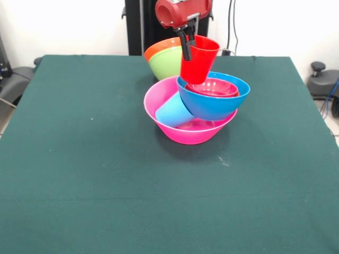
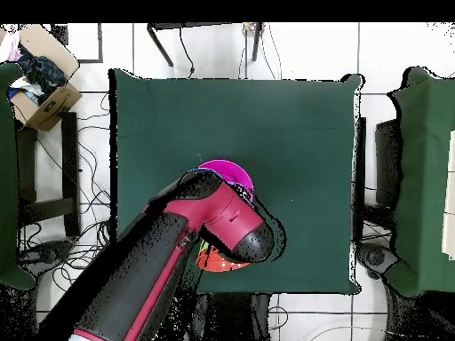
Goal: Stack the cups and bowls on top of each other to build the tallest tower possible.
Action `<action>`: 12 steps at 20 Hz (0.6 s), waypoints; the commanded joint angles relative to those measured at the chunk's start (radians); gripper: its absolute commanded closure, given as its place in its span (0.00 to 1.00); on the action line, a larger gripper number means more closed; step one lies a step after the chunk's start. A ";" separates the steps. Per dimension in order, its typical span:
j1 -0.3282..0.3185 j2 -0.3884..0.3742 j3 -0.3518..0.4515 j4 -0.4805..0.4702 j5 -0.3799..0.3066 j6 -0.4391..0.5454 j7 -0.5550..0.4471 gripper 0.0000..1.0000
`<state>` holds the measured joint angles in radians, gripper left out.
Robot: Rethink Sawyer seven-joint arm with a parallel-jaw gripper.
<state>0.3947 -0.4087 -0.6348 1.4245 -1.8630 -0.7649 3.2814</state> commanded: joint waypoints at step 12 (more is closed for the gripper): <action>0.037 0.017 0.153 0.113 0.188 0.204 -0.232 1.00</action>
<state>0.4421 -0.4089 -0.6347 1.4925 -1.7411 -0.6893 3.2814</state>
